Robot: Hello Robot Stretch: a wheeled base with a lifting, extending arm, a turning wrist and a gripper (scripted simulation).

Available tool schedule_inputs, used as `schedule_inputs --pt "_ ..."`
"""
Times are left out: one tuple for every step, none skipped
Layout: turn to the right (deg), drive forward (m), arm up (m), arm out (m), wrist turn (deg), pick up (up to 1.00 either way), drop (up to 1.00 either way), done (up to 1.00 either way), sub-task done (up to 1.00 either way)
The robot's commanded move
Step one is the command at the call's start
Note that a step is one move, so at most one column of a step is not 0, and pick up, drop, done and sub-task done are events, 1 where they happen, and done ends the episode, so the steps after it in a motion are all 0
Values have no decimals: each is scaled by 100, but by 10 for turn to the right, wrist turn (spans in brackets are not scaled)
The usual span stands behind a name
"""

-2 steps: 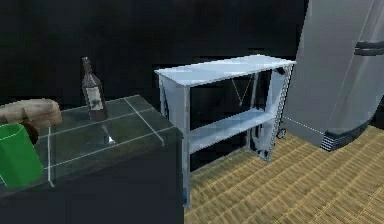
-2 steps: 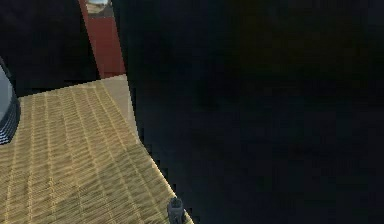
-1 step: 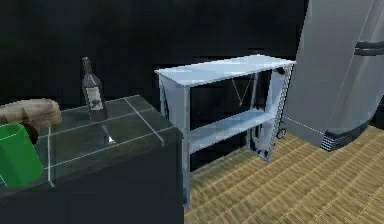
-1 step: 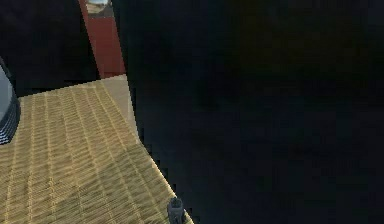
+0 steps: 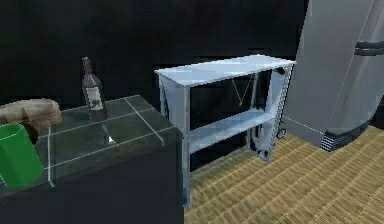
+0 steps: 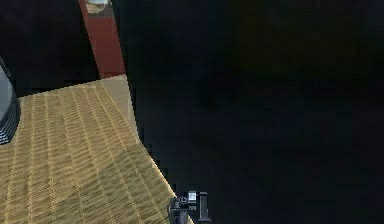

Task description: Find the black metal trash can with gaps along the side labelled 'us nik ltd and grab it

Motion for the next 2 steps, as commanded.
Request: schedule_inputs --pt "0 0 0 0 450 0 0 0 0" --pt "0 0 0 0 450 0 0 0 0"
